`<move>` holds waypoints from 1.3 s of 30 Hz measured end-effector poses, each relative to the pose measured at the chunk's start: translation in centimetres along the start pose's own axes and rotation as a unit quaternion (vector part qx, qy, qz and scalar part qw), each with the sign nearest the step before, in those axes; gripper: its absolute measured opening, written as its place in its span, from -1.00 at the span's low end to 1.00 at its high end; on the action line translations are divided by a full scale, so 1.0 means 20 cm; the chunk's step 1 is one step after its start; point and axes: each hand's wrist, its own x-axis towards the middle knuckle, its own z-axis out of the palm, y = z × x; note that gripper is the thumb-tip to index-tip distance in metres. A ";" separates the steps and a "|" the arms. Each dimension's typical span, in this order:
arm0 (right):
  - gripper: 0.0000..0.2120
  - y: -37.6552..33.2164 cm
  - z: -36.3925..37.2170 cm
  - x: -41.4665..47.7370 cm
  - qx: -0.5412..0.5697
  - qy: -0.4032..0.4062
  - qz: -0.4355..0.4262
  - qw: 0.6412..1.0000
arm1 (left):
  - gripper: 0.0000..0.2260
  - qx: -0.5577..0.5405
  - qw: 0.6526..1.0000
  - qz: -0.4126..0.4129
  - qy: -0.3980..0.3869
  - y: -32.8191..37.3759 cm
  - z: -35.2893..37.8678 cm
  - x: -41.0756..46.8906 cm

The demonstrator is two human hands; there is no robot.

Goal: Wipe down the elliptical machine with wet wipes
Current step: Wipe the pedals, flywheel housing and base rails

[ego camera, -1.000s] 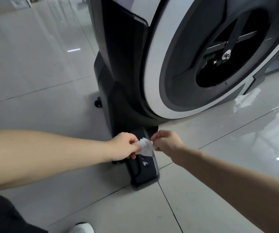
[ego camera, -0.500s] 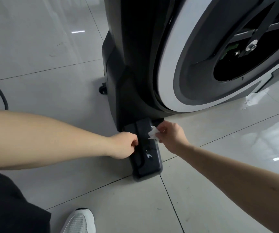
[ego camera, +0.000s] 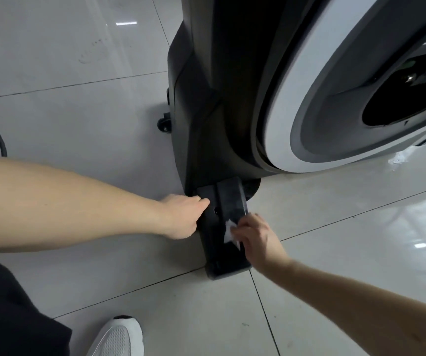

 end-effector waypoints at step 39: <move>-0.67 -0.03 0.02 0.22 -0.004 0.001 -0.027 1.000 | -0.37 0.056 0.998 0.019 0.012 -0.01 0.01 0.03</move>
